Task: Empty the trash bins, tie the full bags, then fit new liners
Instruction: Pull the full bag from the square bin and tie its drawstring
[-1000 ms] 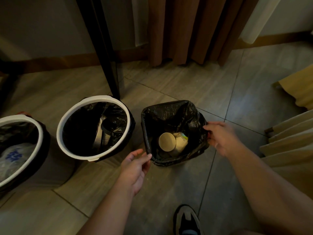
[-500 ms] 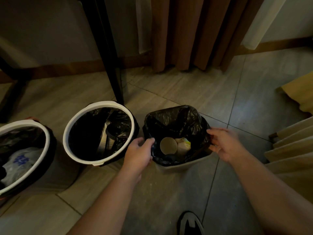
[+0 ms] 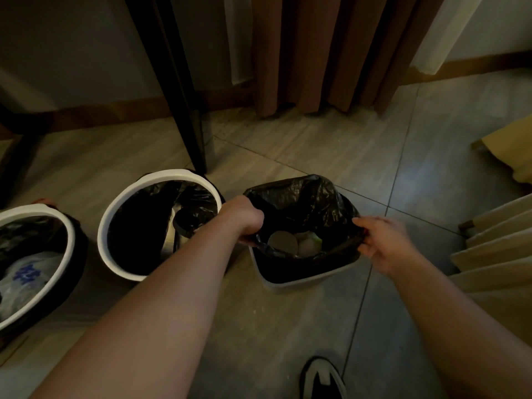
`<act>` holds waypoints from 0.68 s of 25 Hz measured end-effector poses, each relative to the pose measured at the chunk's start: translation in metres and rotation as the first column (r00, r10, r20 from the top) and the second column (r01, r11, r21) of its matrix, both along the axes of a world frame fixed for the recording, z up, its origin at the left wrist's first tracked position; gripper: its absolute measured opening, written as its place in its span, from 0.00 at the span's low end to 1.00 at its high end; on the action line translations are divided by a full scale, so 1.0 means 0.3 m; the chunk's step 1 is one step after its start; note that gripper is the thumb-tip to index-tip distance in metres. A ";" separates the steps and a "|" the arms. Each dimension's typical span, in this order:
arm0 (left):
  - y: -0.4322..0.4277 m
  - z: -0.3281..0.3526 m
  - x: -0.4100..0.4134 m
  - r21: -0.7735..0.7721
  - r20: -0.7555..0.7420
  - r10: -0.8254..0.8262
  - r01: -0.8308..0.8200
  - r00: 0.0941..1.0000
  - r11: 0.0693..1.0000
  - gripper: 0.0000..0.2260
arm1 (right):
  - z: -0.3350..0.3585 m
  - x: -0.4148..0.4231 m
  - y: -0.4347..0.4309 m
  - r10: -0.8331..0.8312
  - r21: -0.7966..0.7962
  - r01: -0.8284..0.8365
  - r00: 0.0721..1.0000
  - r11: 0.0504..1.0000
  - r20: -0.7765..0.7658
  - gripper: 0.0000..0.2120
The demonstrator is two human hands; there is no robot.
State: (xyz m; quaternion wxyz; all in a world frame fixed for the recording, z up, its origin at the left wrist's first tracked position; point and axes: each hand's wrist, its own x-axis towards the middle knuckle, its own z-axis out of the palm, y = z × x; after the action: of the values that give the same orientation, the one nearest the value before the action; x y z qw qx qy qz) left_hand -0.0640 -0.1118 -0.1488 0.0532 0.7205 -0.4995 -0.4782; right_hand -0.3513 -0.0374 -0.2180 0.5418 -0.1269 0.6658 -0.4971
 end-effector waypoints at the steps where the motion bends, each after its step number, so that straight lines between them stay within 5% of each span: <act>1: 0.013 -0.002 0.007 -0.083 0.068 -0.053 0.059 0.996 0.995 0.09 | 0.000 0.003 0.000 -0.009 0.001 0.009 1.000 1.000 0.003 0.06; 5: 0.159 -0.025 0.077 -0.558 0.099 -0.092 0.132 0.991 0.819 0.18 | 0.022 0.008 0.004 0.014 -0.013 -0.014 0.999 1.000 0.042 0.03; 7: 0.259 -0.049 0.103 -0.653 0.129 -0.187 0.225 0.974 0.723 0.24 | 0.031 0.012 0.007 0.014 -0.027 -0.012 0.998 1.000 0.058 0.03; 10: 0.297 -0.055 0.124 -0.587 0.154 -0.279 0.315 0.948 0.746 0.38 | 0.042 0.018 0.011 0.010 -0.034 -0.009 0.999 0.999 0.041 0.04; 12: 0.203 -0.016 0.127 -0.504 0.076 -0.185 0.198 0.980 0.841 0.43 | 0.045 0.019 0.019 0.013 -0.044 -0.010 0.998 0.999 0.055 0.04; 14: 0.062 0.023 0.112 -0.405 0.006 -0.027 0.027 1.000 0.914 0.43 | 0.042 0.019 0.028 0.011 -0.058 -0.007 0.997 0.998 0.073 0.06; 17: -0.081 0.052 0.082 -0.274 0.004 0.012 -0.011 1.000 0.962 0.37 | 0.048 0.022 0.043 0.021 -0.074 -0.016 0.997 0.997 0.073 0.10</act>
State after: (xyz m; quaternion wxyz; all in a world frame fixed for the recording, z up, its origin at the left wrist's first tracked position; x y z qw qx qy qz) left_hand -0.0393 -0.1360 -0.1331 0.1538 0.7104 -0.5567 -0.4022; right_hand -0.3445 -0.0245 -0.2036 0.5656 -0.1342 0.6254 -0.5206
